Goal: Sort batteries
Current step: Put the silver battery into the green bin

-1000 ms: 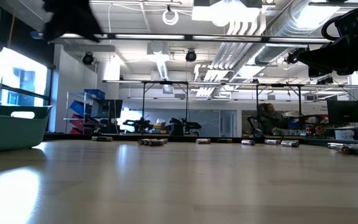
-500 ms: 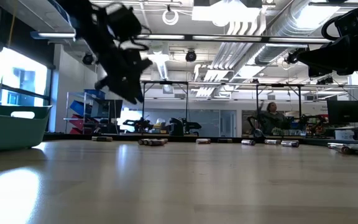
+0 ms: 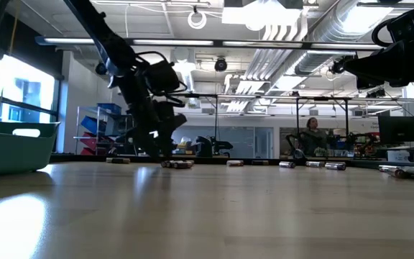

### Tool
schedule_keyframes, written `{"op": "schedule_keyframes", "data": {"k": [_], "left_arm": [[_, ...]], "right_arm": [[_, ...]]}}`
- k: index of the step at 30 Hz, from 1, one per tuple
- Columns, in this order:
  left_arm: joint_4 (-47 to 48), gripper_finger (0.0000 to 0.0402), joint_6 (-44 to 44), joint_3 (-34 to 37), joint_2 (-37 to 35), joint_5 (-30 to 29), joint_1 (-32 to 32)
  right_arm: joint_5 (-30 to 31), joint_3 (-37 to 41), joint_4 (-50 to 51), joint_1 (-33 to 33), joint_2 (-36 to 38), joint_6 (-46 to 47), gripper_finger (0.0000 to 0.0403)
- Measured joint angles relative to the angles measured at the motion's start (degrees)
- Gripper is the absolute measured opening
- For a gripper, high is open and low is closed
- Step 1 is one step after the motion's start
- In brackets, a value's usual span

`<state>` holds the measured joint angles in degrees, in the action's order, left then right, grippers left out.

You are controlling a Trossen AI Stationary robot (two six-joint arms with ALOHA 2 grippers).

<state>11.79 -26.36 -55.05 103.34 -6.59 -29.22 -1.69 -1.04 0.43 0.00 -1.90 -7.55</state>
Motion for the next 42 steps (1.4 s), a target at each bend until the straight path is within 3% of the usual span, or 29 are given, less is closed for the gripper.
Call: {"op": "schedule_keyframes", "data": {"k": [19, 22, 28, 35, 42], "left_arm": [[5.5, 0.0159, 1.84, -1.22, 2.57, -0.57, 0.9], [6.27, 0.013, 3.36, -1.2, 2.93, -0.58, 0.85], [8.52, 0.003, 6.32, -1.1, 1.11, -0.88, 0.83], [18.19, 0.003, 7.03, -0.83, -9.13, -5.65, 2.52], [27.5, 0.003, 0.41, -0.83, -27.08, -9.56, 12.31]], "right_arm": [[0.0, 0.0, 0.0, 0.0, 0.0, 0.0, 0.0], [0.0, 0.0, 0.0, -0.01, 0.01, 0.0, 0.0], [0.0, 0.0, 0.0, 0.0, 0.01, 0.0, 0.0], [0.0, 0.0, 0.0, -0.01, -0.01, 0.0, 0.0], [0.0, -0.01, 0.0, 0.01, -0.01, -0.01, 0.0]]}}
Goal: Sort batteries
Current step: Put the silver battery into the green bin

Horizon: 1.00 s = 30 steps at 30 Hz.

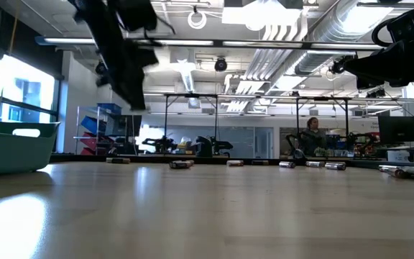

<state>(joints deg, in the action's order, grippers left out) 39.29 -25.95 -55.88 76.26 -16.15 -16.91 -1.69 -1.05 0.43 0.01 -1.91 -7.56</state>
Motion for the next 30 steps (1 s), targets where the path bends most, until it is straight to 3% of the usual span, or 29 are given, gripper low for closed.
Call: {"op": "schedule_keyframes", "data": {"k": [8, 11, 17, 23, 30], "left_arm": [[18.4, 0.003, -31.41, -0.04, -14.16, -5.11, 17.83], [25.99, 0.003, -44.81, -0.04, -15.18, -4.73, 25.14], [37.11, 0.003, -66.55, -0.04, -12.47, 1.64, 36.36], [37.05, 0.003, -75.17, 4.69, -6.99, 8.7, 40.03], [29.22, 0.003, -76.02, 13.38, -4.08, 12.03, 39.56]], "right_arm": [[0.0, 0.01, 0.0, -0.01, 0.0, 0.01, 0.0], [0.0, 0.01, 0.0, -0.02, 0.0, 0.01, 0.0], [0.0, 0.01, 0.0, -0.01, 0.01, 0.01, 0.0], [0.0, 0.01, 0.0, -0.01, 0.0, 0.01, 0.0], [0.0, 0.01, 0.0, 0.0, 0.0, 0.01, 0.0]]}}
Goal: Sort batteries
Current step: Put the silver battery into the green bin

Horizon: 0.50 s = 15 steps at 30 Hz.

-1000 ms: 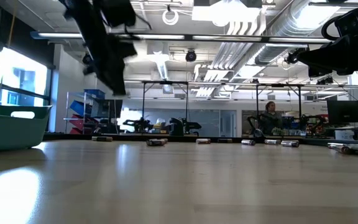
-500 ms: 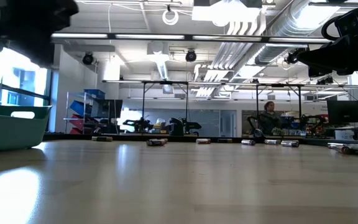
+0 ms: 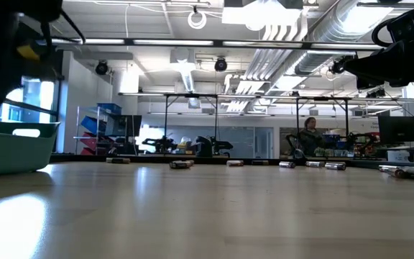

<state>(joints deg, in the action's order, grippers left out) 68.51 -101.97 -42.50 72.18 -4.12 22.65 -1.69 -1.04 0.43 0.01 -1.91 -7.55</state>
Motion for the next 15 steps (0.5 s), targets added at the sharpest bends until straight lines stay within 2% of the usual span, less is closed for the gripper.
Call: {"op": "schedule_keyframes", "data": {"k": [7, 15], "left_arm": [[-8.64, 0.003, 0.01, 7.45, 0.07, -0.19, -1.33], [-9.12, 0.0035, -0.87, 8.43, 0.66, -1.06, -1.31]], "right_arm": [[0.0, 0.0, 0.0, -0.02, 0.0, 0.0, 0.0], [0.0, 0.0, 0.0, 0.0, 0.0, 0.0, 0.0]]}}
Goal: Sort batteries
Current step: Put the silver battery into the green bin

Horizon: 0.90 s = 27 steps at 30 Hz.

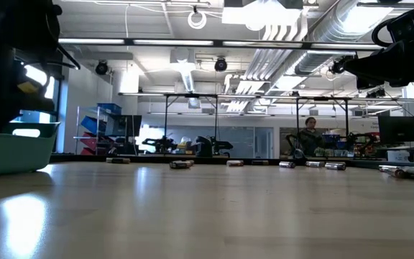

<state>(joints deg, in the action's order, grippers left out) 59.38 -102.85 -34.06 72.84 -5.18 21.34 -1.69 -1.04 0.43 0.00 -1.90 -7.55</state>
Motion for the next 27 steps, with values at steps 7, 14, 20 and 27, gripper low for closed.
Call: {"op": "schedule_keyframes", "data": {"k": [7, 14, 20, 27], "left_arm": [[-1.07, 0.0045, 1.2, 0.02, 2.72, 2.75, -0.85], [-3.67, 0.0048, 3.91, 0.0, 6.27, 3.58, -1.93], [-3.25, 0.0092, 4.65, 0.03, 5.19, 3.55, -1.97], [3.38, 0.0182, 4.57, -2.14, -1.68, 1.87, -1.97]], "right_arm": [[0.0, 0.0, 0.0, -0.01, 0.0, 0.0, 0.0], [0.0, 0.0, 0.0, -0.01, -0.01, 0.0, 0.0], [0.0, 0.0, 0.0, -0.01, 0.0, 0.0, 0.0], [0.0, -0.01, 0.02, -0.01, -0.01, 0.0, 0.0]]}}
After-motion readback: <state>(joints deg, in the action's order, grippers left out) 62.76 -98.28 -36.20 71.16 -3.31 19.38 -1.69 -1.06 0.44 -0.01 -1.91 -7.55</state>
